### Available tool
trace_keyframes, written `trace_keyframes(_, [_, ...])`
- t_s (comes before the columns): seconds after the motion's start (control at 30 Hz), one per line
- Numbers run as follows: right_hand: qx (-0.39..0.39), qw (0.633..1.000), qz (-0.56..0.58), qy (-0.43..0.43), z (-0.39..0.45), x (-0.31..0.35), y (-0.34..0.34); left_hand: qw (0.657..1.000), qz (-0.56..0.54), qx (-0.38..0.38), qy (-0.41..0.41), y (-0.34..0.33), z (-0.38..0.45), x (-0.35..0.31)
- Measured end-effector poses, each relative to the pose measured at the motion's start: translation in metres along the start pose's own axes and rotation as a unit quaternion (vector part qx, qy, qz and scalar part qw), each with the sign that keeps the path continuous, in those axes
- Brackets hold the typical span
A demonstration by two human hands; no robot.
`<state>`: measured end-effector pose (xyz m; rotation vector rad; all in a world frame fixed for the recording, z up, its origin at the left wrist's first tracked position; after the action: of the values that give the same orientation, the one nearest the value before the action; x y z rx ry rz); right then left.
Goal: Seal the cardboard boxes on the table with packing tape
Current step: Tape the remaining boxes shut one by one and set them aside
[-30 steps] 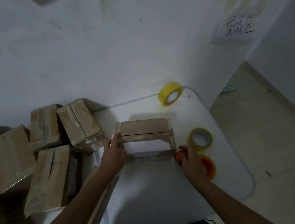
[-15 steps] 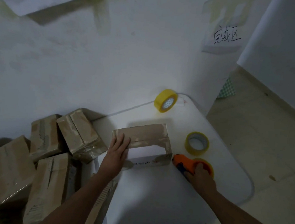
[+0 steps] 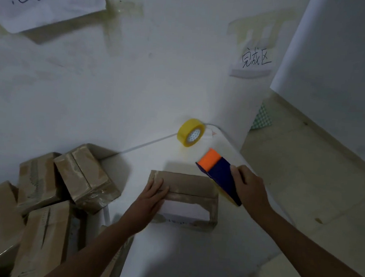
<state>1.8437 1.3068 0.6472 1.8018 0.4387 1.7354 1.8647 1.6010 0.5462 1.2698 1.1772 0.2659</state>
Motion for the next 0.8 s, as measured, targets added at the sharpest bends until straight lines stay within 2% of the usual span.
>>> trace_keyframes(0.13, [0.020, 0.998, -0.003, 0.054, -0.001, 0.041, -0.004, 1.000, 0.001, 0.002, -0.029, -0.011, 0.002, -0.009])
trace_keyframes(0.3, [0.083, 0.995, -0.040, 0.043, -0.002, 0.043, -0.043, 0.998, 0.020, 0.019, -0.049, -0.012, 0.007, -0.020])
trace_keyframes(0.37, [0.100, 0.994, -0.046, 0.026, -0.006, 0.033, -0.055, 0.998, 0.026, -0.005, -0.053, 0.000, 0.010, -0.022])
trace_keyframes(0.43, [0.098, 0.994, -0.050, 0.014, -0.007, 0.026, -0.058, 0.998, -0.047, -0.044, -0.009, 0.019, 0.010, -0.028])
trace_keyframes(0.47, [0.096, 0.994, -0.051, 0.010, -0.006, 0.023, -0.058, 0.986, -0.145, -0.056, 0.062, 0.027, 0.009, -0.023])
trace_keyframes(0.5, [0.095, 0.994, -0.049, 0.007, -0.005, 0.022, -0.056, 0.952, -0.269, -0.060, 0.136, 0.028, 0.007, -0.017])
trace_keyframes(0.53, [0.093, 0.995, -0.045, 0.006, -0.004, 0.022, -0.055, 0.896, -0.393, -0.051, 0.201, 0.024, 0.006, -0.012])
trace_keyframes(0.6, [0.086, 0.995, -0.045, 0.013, -0.004, 0.023, -0.054, 0.766, -0.582, -0.031, 0.272, 0.012, 0.007, -0.015])
trace_keyframes(0.63, [0.082, 0.995, -0.048, 0.018, -0.005, 0.024, -0.054, 0.716, -0.636, -0.021, 0.287, 0.009, 0.009, -0.019])
trace_keyframes(0.67, [0.082, 0.995, -0.051, 0.024, -0.006, 0.025, -0.055, 0.687, -0.662, -0.009, 0.299, 0.007, 0.010, -0.023])
trace_keyframes(0.7, [0.083, 0.995, -0.053, 0.028, -0.006, 0.025, -0.057, 0.675, -0.672, 0.003, 0.306, 0.008, 0.010, -0.027])
trace_keyframes(0.8, [0.080, 0.995, -0.053, 0.032, -0.006, 0.024, -0.057, 0.660, -0.688, 0.019, 0.301, 0.012, 0.012, -0.036])
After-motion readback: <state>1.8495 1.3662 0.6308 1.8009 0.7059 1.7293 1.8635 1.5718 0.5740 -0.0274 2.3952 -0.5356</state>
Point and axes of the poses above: each hand's wrist, its own z-axis towards the middle knuckle, its own y-axis out of the back of the hand, x = y × z, the point moved 8 cm from there along z, towards the middle knuckle, and after that the axes turned 7 degrees about x, right-handed, at the moved point
